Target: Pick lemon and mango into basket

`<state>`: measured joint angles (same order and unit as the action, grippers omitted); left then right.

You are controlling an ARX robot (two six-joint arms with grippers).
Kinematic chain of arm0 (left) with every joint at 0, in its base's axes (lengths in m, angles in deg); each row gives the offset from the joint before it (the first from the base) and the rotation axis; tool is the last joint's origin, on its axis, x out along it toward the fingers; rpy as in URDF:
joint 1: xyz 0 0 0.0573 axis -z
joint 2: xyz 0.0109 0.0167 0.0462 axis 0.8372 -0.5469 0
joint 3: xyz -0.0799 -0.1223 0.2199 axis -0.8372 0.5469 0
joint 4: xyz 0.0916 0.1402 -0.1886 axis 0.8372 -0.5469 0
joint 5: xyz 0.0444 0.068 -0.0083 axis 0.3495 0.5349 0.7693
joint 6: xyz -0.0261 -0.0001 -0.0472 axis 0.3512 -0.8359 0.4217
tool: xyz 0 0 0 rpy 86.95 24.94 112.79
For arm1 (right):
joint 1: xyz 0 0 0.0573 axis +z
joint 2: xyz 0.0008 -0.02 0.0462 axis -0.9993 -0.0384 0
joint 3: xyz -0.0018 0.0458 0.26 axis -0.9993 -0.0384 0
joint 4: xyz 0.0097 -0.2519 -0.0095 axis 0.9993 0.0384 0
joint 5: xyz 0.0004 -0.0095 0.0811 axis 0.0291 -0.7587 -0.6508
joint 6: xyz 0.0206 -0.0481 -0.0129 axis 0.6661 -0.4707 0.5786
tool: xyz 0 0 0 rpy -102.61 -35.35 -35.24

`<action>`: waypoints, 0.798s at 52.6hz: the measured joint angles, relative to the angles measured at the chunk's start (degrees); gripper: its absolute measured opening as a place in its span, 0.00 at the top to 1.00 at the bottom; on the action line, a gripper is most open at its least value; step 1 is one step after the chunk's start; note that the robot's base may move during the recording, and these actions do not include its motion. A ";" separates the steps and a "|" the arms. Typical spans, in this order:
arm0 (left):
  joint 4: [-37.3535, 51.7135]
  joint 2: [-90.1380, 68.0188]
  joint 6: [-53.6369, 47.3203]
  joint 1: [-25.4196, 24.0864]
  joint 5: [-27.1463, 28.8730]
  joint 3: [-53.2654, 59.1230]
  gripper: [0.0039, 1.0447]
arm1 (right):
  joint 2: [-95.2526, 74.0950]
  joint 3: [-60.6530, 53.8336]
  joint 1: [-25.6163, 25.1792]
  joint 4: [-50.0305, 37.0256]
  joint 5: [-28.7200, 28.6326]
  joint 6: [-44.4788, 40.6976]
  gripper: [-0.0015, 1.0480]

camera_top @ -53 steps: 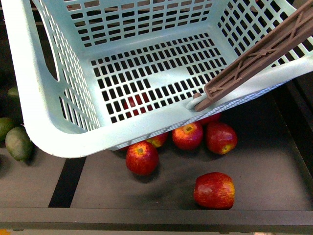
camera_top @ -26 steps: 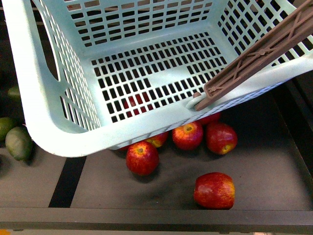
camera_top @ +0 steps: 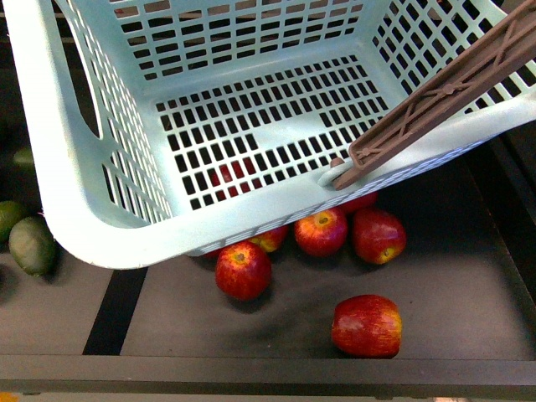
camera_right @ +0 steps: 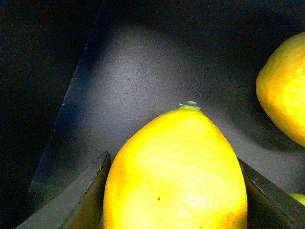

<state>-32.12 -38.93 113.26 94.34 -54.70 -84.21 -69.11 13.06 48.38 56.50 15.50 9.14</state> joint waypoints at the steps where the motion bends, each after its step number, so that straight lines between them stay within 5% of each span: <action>1: 0.00 0.00 0.00 0.00 0.00 0.00 0.95 | -0.02 0.00 -0.09 0.02 -0.02 -0.02 0.39; 25: 0.00 0.00 0.02 0.00 0.00 0.00 0.95 | 1.90 -0.79 -1.31 -0.35 -3.54 3.02 0.44; 42: 0.00 0.00 0.00 0.02 0.00 0.00 0.95 | 17.68 -7.74 -4.46 -3.58 -18.05 13.09 0.44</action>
<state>-32.12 -38.93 113.26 94.36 -54.70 -84.21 -51.43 5.32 43.92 52.92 -2.56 22.23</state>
